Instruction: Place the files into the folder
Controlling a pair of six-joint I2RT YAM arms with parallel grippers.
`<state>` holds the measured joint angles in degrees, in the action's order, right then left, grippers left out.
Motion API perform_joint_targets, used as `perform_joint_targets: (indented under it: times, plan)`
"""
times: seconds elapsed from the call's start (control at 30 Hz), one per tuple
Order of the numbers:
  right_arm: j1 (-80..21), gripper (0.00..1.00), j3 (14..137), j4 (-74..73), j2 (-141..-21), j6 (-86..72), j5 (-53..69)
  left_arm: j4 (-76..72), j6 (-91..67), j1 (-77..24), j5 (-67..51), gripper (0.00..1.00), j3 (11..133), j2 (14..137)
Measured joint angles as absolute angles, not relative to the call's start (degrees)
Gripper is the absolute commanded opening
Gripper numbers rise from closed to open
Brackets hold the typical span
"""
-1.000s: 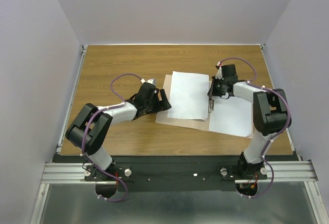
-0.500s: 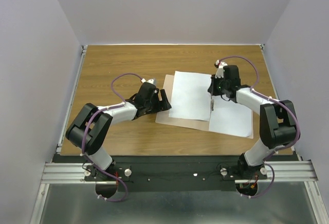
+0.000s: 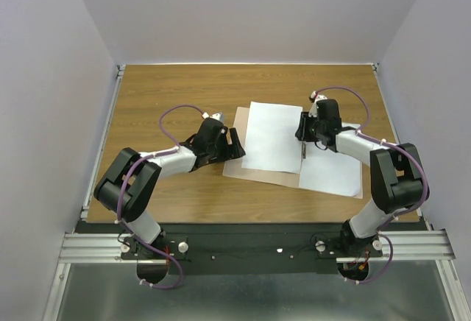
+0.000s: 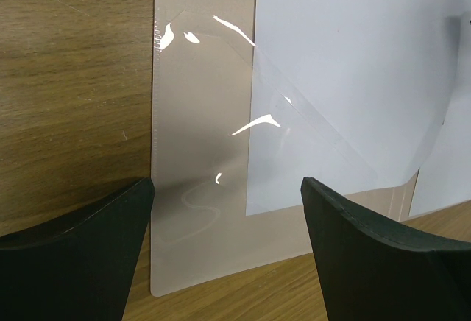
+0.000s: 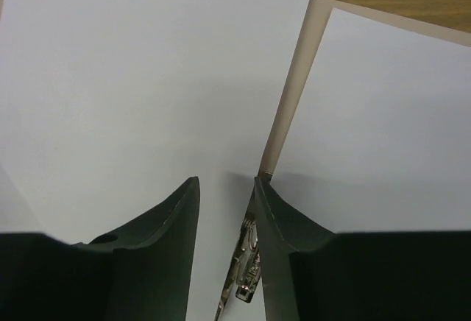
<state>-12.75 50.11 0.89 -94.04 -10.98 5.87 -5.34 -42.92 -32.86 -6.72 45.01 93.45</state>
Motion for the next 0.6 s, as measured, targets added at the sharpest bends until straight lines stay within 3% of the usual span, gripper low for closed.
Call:
perform_joint_targets:
  times: [0.17,0.6]
  plan:
    - [-12.7,0.61,50.9,0.9,-94.2,-14.9,4.9,-5.3,-42.9,-32.9,-6.7,0.92,45.0,93.5]
    - [-12.0,0.57,55.0,-0.7,-101.2,-22.7,3.9,-5.1,-42.9,-32.9,-6.7,0.92,45.4,93.8]
